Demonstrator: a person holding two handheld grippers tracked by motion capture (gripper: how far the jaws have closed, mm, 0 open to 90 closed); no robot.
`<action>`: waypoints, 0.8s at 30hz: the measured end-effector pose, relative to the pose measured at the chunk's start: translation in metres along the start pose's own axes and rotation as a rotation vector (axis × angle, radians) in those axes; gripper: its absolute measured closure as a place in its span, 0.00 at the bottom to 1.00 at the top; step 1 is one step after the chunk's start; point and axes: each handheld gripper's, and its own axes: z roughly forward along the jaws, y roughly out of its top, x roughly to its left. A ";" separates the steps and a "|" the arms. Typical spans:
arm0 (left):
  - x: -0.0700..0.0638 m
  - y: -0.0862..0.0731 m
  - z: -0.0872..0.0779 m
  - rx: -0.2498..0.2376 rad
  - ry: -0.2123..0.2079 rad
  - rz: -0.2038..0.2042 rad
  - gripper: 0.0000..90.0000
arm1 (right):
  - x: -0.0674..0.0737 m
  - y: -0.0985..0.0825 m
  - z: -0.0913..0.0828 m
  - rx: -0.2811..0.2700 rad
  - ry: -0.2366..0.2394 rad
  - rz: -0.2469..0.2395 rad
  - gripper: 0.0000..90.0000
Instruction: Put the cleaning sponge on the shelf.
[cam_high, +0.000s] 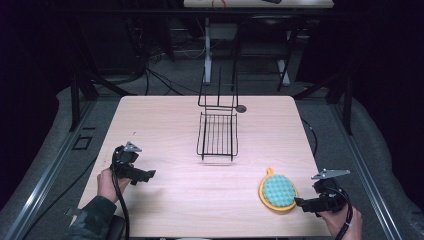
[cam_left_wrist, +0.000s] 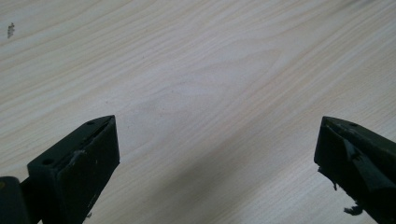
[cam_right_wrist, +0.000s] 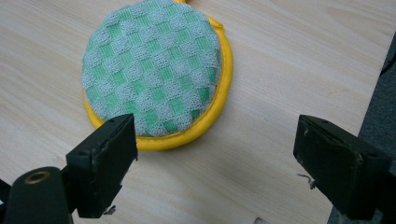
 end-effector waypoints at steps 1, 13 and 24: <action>0.000 0.000 0.001 -0.002 0.003 0.000 0.00 | 0.000 0.000 0.000 -0.002 0.003 0.002 0.14; 0.000 0.002 0.002 0.000 -0.007 -0.001 0.00 | 0.001 0.008 0.008 -0.001 0.049 0.000 0.10; 0.000 -0.003 -0.001 0.007 -0.003 0.008 0.00 | 0.002 0.021 0.020 0.000 0.061 -0.008 0.00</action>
